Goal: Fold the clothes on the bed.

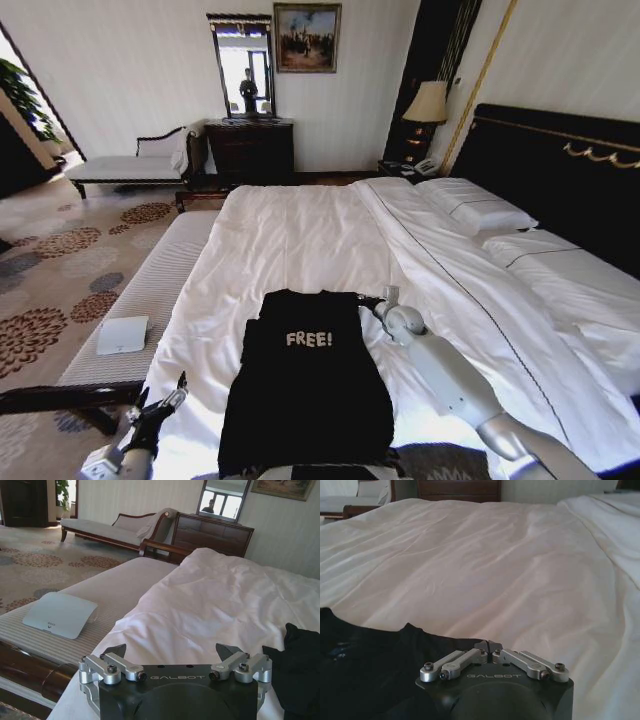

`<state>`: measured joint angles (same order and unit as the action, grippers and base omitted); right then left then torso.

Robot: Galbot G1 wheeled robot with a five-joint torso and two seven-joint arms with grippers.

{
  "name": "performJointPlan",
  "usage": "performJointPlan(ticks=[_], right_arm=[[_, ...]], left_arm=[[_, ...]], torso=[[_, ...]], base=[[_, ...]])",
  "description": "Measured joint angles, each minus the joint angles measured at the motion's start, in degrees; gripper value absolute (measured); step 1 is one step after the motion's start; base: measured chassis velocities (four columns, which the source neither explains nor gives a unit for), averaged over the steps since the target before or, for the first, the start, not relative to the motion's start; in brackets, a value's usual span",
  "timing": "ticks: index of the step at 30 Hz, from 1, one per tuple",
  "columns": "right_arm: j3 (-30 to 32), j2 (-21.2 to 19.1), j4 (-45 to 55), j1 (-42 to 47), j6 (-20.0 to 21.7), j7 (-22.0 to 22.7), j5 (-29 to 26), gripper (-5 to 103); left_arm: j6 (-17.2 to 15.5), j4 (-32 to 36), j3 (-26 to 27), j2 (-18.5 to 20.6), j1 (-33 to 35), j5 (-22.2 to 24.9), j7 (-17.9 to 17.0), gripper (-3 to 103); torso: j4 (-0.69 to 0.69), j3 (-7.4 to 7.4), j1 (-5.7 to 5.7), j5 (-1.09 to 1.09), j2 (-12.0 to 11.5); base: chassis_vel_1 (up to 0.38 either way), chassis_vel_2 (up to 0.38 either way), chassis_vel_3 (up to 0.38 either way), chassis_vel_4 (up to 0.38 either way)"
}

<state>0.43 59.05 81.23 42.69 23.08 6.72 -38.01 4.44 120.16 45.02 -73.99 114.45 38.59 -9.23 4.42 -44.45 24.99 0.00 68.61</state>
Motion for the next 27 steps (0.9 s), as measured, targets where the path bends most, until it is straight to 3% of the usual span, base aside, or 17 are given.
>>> performJointPlan(ticks=[10,12,15,16,18,21,22,27], right_arm=[[-1.37,2.28,-2.95,-0.8,-3.62,-0.44,5.28,-1],[-1.16,2.52,-3.06,-0.6,-4.05,-0.01,5.5,4],[0.78,1.88,-1.54,1.4,-4.07,0.62,5.2,20],[0.78,1.88,-1.54,1.4,-4.07,0.62,5.2,20],[3.04,1.19,0.15,3.77,-4.18,1.23,5.1,25],[7.69,0.37,4.49,8.73,-4.9,2.43,4.46,41],[7.69,0.37,4.49,8.73,-4.9,2.43,4.46,41],[15.44,-0.23,13.62,18.04,-6.06,3.66,4.14,63]], left_arm=[[0.19,0.1,0.52,-0.02,0.26,0.27,0.03,100],[0.19,0.19,0.52,-0.07,0.26,0.27,0.03,100],[0.11,0.22,0.15,-0.07,-0.03,0.04,0.03,100],[0.11,0.22,0.15,-0.07,-0.03,0.04,0.03,100],[-0.18,0.17,-0.34,-0.03,-0.48,-0.12,0.01,100],[-1.28,-0.06,-1.24,0.72,-2.22,0.33,-0.12,100],[-1.28,-0.06,-1.24,0.72,-2.22,0.33,-0.12,100],[-6.43,-1.73,-4.43,3.86,-9.97,6.38,-0.66,100]], torso=[[-0.01,0.0,0.0,0.0,0.0],[-0.01,0.0,0.0,0.0,0.0],[-0.02,0.0,0.0,0.0,0.0],[-0.02,0.0,0.0,0.0,0.0],[-0.01,0.0,0.0,-0.01,0.0],[0.0,0.0,-0.01,0.01,0.0],[0.0,0.0,-0.01,0.01,0.0],[-0.02,0.0,-0.01,0.0,0.0]], base=[[0.0,0.0,0.0,0.0],[0.0,0.0,0.0,0.0],[0.0,0.0,0.0,0.0],[0.0,0.0,0.0,0.0],[0.0,0.0,0.0,0.0],[0.0,0.0,0.0,0.0],[0.0,0.0,0.0,0.0],[0.0,0.0,0.0,0.0]])
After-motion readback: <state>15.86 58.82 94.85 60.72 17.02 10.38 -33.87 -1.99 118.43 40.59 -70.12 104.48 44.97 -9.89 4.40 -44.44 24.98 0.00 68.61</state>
